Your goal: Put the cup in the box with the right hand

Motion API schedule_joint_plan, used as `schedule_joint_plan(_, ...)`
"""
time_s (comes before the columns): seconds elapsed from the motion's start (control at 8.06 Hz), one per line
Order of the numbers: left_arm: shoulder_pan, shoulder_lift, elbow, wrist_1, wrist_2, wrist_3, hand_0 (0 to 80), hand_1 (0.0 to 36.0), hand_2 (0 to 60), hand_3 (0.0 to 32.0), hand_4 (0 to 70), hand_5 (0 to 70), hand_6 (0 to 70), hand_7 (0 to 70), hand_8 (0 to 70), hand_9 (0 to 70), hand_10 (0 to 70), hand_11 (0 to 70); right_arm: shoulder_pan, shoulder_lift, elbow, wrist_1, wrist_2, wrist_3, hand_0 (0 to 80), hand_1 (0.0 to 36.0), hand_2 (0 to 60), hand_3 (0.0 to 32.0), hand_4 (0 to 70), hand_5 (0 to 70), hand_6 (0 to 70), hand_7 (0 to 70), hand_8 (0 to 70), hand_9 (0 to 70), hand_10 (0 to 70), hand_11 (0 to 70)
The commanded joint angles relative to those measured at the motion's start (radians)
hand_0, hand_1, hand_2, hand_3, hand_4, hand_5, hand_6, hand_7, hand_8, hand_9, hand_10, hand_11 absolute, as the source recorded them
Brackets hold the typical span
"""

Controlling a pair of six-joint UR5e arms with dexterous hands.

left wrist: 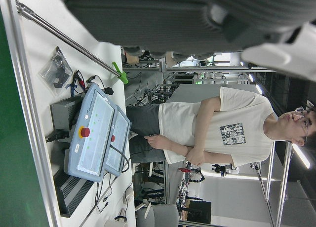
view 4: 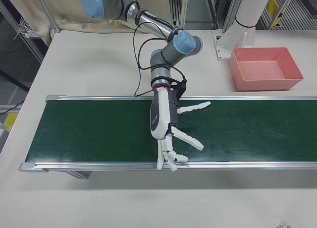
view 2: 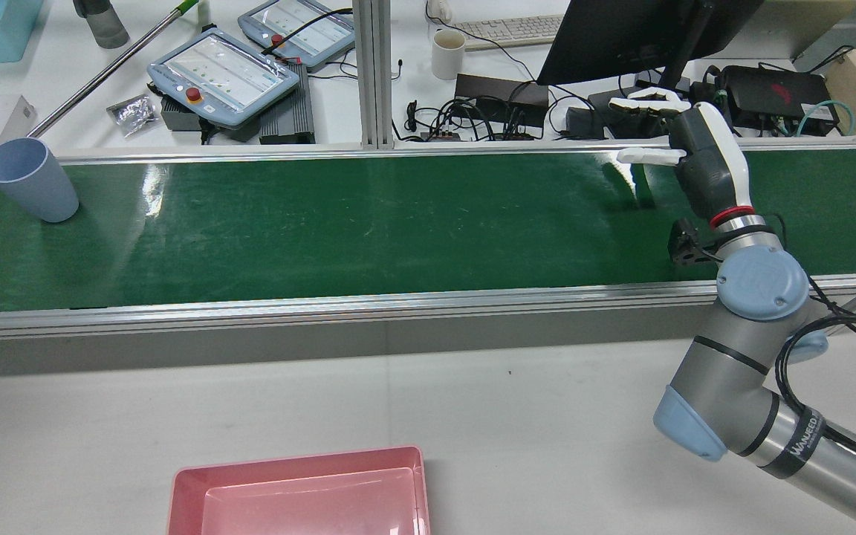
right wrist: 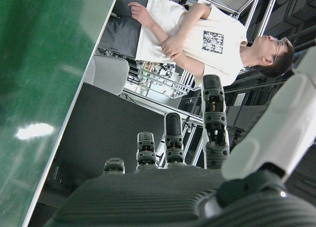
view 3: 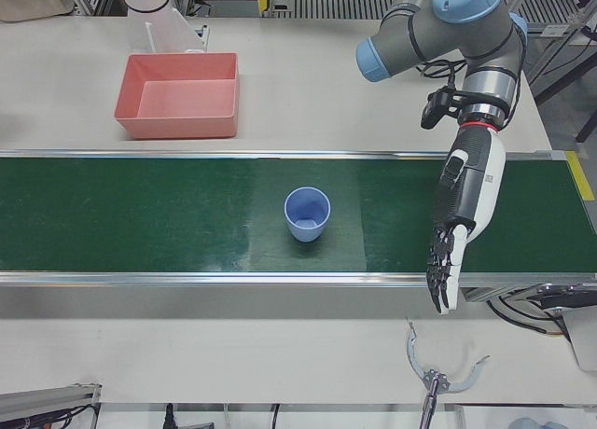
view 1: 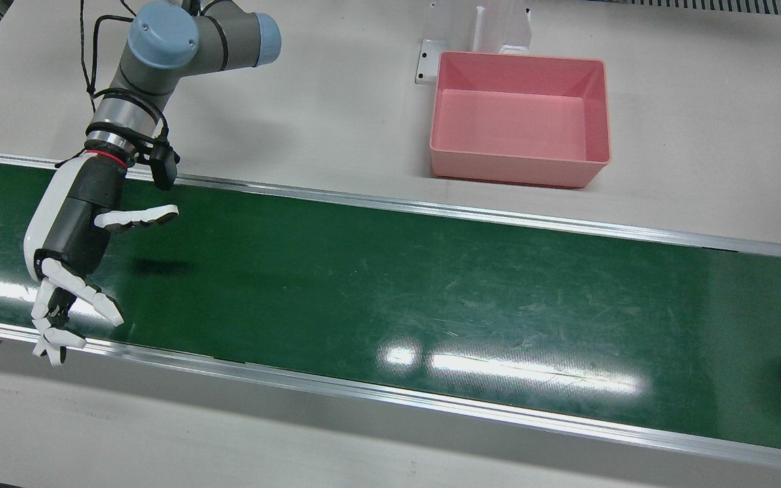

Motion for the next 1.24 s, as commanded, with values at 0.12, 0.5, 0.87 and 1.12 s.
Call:
schedule_joint_plan(0.12,-0.001,0.0,0.0,0.0,0.0,-0.002,0.0,0.0,0.0,0.0,0.0,0.0,0.0,0.0,0.0,0.0,0.0,0.0,0.01,-0.098,0.026,0.018,-0.004,0.093,43.7,0.0,0.0,8.6,33.9,1.6,6.8,42.0,6.9,15.5,2.6,3.8)
schedule_joint_plan(0.5,-0.001,0.0,0.0,0.0,0.0,0.0,0.0,0.0,0.0,0.0,0.0,0.0,0.0,0.0,0.0,0.0,0.0,0.0,0.137,-0.154,0.034,0.02,-0.131,0.11,43.6,0.0,0.0,9.0,31.8,1.6,6.4,39.9,6.7,14.8,1.6,2.5)
schedule_joint_plan(0.87,-0.001,0.0,0.0,0.0,0.0,-0.002,0.0,0.0,0.0,0.0,0.0,0.0,0.0,0.0,0.0,0.0,0.0,0.0,0.14,-0.142,0.028,0.023,-0.134,0.102,43.2,0.0,0.0,7.2,32.7,1.6,6.7,40.1,7.2,15.2,2.6,3.9)
schedule_joint_plan(1.12,-0.001,0.0,0.0,0.0,0.0,0.0,0.0,0.0,0.0,0.0,0.0,0.0,0.0,0.0,0.0,0.0,0.0,0.0,0.15,-0.148,-0.001,0.078,-0.171,0.1,42.9,0.0,0.0,5.2,32.5,1.7,7.2,40.6,6.9,15.5,4.3,6.4)
